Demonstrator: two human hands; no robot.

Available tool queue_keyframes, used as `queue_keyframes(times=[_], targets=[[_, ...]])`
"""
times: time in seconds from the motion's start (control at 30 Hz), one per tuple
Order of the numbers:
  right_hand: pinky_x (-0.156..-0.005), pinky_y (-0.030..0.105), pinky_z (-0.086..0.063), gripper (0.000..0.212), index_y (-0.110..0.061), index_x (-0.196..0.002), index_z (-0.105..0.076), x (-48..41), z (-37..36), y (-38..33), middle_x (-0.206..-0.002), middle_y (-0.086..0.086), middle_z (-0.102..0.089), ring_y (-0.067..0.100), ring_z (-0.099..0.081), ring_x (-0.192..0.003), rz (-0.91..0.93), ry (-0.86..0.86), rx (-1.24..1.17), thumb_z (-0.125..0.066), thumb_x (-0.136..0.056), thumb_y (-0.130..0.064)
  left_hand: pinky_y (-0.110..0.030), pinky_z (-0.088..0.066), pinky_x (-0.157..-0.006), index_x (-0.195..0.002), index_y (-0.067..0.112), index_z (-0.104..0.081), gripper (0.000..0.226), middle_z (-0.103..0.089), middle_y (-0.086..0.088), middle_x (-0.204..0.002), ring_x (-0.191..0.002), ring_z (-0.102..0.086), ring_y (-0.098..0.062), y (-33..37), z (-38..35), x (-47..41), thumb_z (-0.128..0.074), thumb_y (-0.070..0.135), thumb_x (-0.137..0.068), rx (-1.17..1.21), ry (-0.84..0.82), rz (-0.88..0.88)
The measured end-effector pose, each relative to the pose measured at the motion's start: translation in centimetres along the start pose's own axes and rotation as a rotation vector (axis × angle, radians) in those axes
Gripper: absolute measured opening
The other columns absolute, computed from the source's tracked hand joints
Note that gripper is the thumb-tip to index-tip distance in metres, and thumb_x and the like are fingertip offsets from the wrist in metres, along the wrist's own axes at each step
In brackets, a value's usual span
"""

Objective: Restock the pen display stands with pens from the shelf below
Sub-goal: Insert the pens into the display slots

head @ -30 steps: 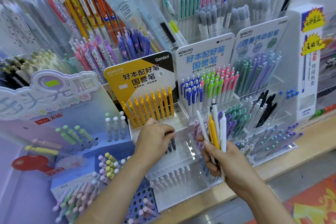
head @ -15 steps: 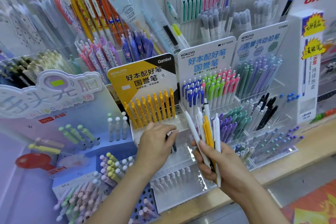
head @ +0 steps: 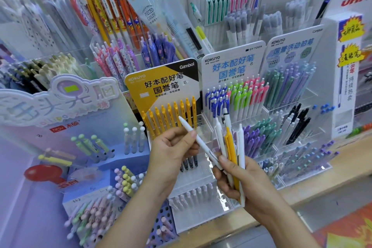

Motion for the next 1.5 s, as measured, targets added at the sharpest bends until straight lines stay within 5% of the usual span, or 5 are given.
queue_keyframes(times=[0.3,0.57,0.83,1.13,1.5], targets=[[-0.038,0.018,-0.025,0.02,-0.009,-0.082,-0.062,-0.5,0.4,-1.1,-0.059,0.005,-0.045,0.011,-0.035,-0.046,0.169,0.174,-0.15,-0.063,-0.081,-0.03,-0.027,-0.056,-0.062,-0.076,0.008,-0.071,0.016,-0.071,-0.018,-0.078,-0.068,-0.068,-0.024,-0.1,1.6,1.0,-0.071,-0.008,-0.075,-0.148,-0.175,0.076],[-0.04,0.022,-0.022,0.028,-0.004,-0.086,-0.062,-1.1,-0.7,-0.9,-0.052,0.002,-0.034,0.012,-0.028,-0.045,0.178,0.096,-0.001,-0.066,-0.078,-0.03,-0.024,-0.052,-0.064,-0.08,0.011,-0.07,0.019,-0.071,-0.009,-0.072,-0.068,-0.067,-0.018,0.1,-0.2,1.7,-0.079,0.018,-0.065,-0.315,-0.34,0.125],[-0.04,0.022,-0.019,0.032,-0.008,-0.115,-0.055,-0.6,-0.2,-0.9,-0.065,0.005,-0.047,0.011,-0.027,-0.043,0.105,-0.012,-0.013,-0.057,-0.089,-0.026,-0.026,-0.052,-0.066,-0.119,0.023,-0.064,0.045,-0.07,-0.005,-0.074,-0.073,-0.067,-0.02,0.0,-0.1,1.7,-0.073,0.007,-0.078,-0.279,-0.315,0.09],[-0.041,0.021,-0.025,0.022,-0.009,-0.102,-0.063,1.0,1.1,-0.7,-0.067,0.008,-0.049,0.012,-0.036,-0.044,0.052,-0.048,-0.032,-0.057,-0.09,-0.026,-0.022,-0.037,-0.048,-0.101,0.008,-0.055,0.02,-0.047,-0.007,-0.076,-0.055,-0.048,-0.014,0.5,-1.6,0.4,-0.043,-0.006,-0.095,-0.118,-0.253,0.089],[-0.054,0.029,-0.043,0.036,-0.002,-0.097,-0.058,3.7,7.3,-4.0,-0.066,0.009,-0.053,0.021,-0.053,-0.054,0.125,0.013,0.068,-0.064,-0.089,-0.036,-0.01,-0.034,-0.045,-0.086,0.01,-0.062,0.025,-0.048,0.016,-0.052,-0.043,-0.04,0.0,0.4,-11.3,0.1,-0.07,0.029,-0.071,-0.203,-0.322,-0.054]])
Point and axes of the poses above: each hand's wrist, its own x-axis away from the middle knuckle, its own z-axis out of the back of the hand, y = z × x, the point moved 1 cm from there along -x, towards the middle knuckle
